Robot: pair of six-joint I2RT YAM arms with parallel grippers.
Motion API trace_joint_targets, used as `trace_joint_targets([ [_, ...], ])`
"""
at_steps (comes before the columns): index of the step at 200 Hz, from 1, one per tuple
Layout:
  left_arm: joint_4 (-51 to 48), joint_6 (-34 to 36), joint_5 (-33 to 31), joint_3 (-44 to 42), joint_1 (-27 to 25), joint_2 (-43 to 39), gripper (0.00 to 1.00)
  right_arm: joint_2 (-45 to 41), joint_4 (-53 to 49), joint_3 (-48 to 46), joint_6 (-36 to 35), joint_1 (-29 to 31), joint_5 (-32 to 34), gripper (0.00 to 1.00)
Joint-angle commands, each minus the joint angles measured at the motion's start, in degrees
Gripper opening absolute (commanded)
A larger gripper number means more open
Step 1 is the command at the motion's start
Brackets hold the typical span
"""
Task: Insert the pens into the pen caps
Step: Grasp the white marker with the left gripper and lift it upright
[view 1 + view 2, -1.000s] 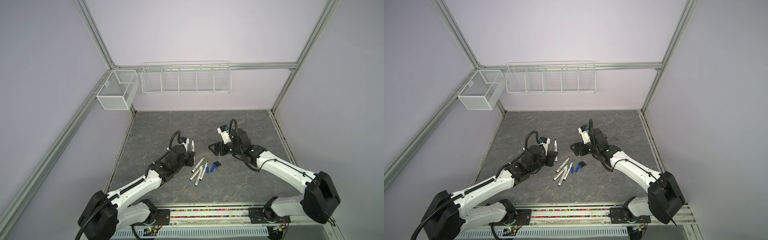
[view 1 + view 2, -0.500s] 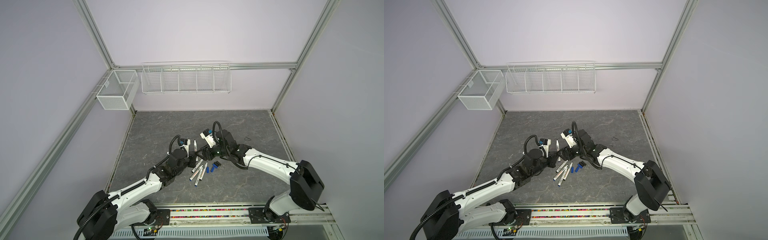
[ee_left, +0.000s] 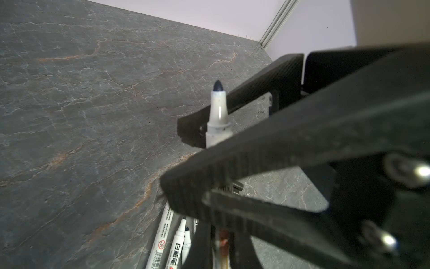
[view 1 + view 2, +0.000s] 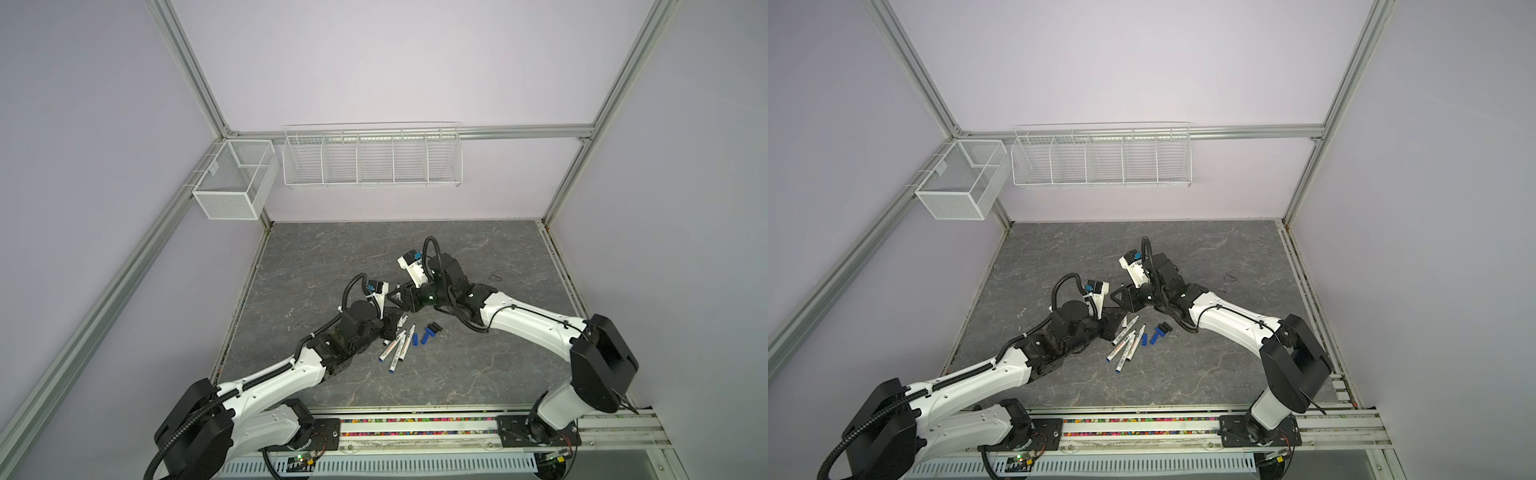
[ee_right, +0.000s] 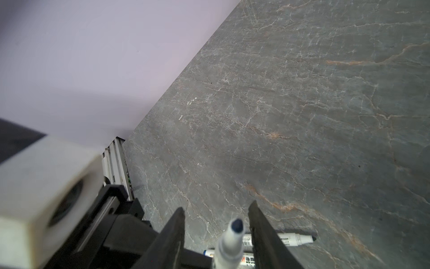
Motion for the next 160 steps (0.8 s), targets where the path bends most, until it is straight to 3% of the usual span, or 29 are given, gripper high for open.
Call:
trace_joint_targets([
  [1,0.9,1.0,0.3,1.1,-0.2,-0.2,0.0,1.3,0.4,2.3,0.1,-0.5,-1.2,0.39],
  [32,1.7,0.6,-1.1,0.3,-0.3,-1.5,0.0,1.0,0.4,1.3,0.6,-0.5,-2.8,0.36],
  [72,2.4,0.5,-2.3,0.0,-0.3,-2.3,0.0,-0.1,1.9,-0.8,2.3,-1.4,-6.1,0.15],
  [98,1.9,-0.2,-3.2,-0.5,-0.3,-2.0,0.0,-1.8,3.8,-2.5,3.5,-2.7,-6.7,0.09],
  [108,1.6,-0.4,-3.6,-0.6,-0.3,-1.6,0.07,-2.6,4.4,-3.1,4.0,-3.4,-7.0,0.07],
  [115,1.8,-0.5,-3.7,-0.9,-0.3,-1.4,0.28,-3.1,4.8,-3.4,4.2,-3.9,-7.4,0.07],
  [127,2.6,-0.5,-3.7,-1.3,-0.3,-0.8,0.42,-3.8,4.9,-3.6,4.4,-4.5,-7.9,0.07],
  [160,3.9,0.4,-2.3,0.3,-0.3,2.1,0.43,-4.7,4.2,-3.6,4.3,-5.3,-8.8,0.07],
])
